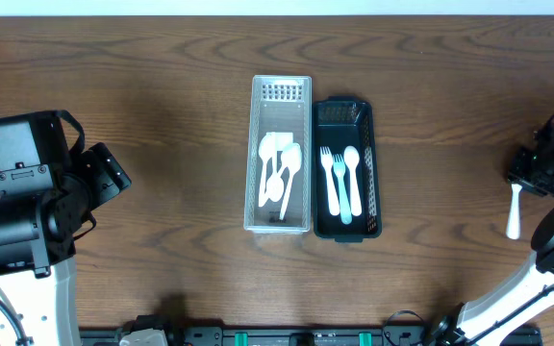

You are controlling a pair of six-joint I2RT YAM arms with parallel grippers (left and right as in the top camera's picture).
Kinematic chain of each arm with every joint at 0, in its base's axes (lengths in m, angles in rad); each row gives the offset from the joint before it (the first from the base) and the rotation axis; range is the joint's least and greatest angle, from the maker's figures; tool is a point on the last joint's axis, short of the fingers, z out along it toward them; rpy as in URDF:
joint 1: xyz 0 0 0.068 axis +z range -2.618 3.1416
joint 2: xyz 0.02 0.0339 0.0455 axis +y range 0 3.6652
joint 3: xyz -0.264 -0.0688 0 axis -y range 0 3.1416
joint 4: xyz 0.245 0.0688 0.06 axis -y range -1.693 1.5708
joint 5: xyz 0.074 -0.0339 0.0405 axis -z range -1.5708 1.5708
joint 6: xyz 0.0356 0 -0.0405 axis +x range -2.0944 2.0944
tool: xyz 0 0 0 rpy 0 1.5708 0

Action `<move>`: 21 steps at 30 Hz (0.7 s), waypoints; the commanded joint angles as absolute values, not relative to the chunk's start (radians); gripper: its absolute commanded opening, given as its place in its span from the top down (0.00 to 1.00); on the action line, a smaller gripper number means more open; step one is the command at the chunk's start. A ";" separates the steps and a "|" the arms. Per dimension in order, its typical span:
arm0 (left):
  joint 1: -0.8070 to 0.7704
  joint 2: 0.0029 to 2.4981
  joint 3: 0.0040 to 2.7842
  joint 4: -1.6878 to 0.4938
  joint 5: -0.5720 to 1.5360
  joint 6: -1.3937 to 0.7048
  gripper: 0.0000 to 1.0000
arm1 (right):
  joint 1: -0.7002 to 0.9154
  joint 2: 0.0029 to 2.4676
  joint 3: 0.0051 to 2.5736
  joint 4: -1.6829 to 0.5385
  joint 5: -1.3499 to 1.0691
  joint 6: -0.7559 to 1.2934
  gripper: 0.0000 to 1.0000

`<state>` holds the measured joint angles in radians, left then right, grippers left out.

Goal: Pack container
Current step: 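Move the right gripper to the last white fork and grasp it, then place the fork into the black basket and withdraw the right gripper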

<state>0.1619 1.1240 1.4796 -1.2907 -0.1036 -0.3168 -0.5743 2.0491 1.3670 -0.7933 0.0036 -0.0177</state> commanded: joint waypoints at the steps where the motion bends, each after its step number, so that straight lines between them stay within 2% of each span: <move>1: 0.165 1.125 1.477 -1.294 -0.097 -0.308 0.15 | -0.590 2.082 1.357 -0.800 0.011 -0.012 0.71; 7: 0.165 1.125 1.477 -1.295 -0.097 -0.308 0.15 | -0.590 2.082 1.357 -0.800 0.010 -0.012 0.77; 11: 0.165 1.125 1.477 -1.294 -0.097 -0.308 0.15 | -0.590 2.082 1.357 -0.800 0.010 0.033 0.92; 14: 0.165 1.125 1.477 -1.294 -0.097 -0.308 0.15 | -0.587 2.082 1.357 -0.801 0.010 0.082 0.99; 21: 0.165 1.125 1.477 -1.294 -0.097 -0.308 0.15 | -0.506 2.043 1.382 -0.847 -0.016 0.165 0.99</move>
<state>0.1619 1.1240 1.4796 -1.2907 -0.1036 -0.3168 -0.5613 2.0487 1.3731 -0.8265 0.0078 0.1017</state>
